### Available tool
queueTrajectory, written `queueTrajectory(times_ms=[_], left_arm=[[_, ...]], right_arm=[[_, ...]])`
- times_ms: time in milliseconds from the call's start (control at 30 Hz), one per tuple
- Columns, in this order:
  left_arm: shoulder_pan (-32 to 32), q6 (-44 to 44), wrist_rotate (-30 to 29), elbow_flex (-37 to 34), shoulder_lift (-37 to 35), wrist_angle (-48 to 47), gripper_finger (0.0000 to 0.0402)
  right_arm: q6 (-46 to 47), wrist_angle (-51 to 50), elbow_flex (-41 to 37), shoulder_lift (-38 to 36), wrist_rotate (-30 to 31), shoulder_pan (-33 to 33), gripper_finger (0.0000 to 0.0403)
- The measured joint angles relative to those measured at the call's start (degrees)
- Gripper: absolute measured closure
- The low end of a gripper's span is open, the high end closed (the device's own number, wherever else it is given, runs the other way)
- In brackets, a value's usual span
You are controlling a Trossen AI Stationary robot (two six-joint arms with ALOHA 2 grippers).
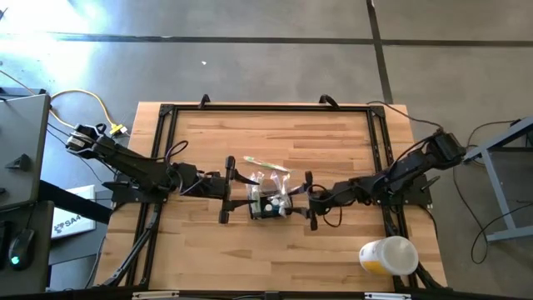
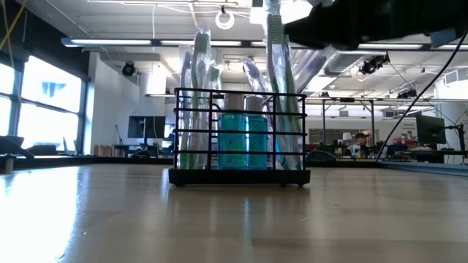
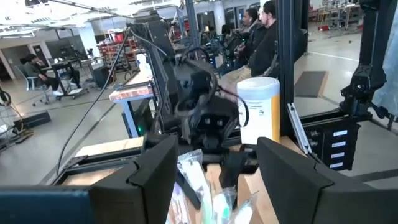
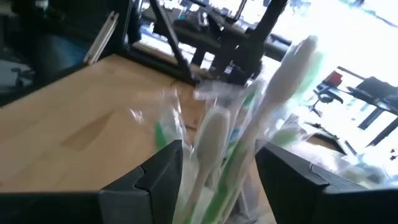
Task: Pick & Place toothbrushing station
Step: Put the green toothbrush into the wire organizer
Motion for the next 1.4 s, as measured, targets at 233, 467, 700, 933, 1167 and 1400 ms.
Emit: queueTrajectory(times_ms=[233, 467, 700, 933, 1167, 1400], left_arm=[[0.0, 0.0, 0.0, 0.0, 0.0, -1.0, 0.019], [0.0, -1.7, -0.1, 0.0, 0.0, -2.6, 0.019], [0.0, -2.1, -0.3, 0.0, 0.0, -3.0, 0.019], [0.0, -2.0, -2.0, 5.1, -0.4, -10.2, 0.019], [1.1, -3.7, -2.1, 11.9, -0.4, -20.7, 0.019], [10.5, -8.0, 4.6, 17.2, 0.7, -25.4, 0.019]], right_arm=[[-0.4, -5.0, 0.0, -5.9, 1.6, 1.9, 0.0208], [-0.8, -8.0, 0.0, -9.6, 2.7, 1.8, 0.0208], [-0.8, -8.2, 0.0, -12.5, 2.5, 2.0, 0.0213], [-2.3, -5.6, 0.0, -15.4, 2.5, 4.3, 0.0234], [-3.8, -10.2, 2.7, -16.7, 2.2, 7.2, 0.0267], [-2.4, -18.9, 10.6, -16.2, -9.5, 9.1, 0.0298]])
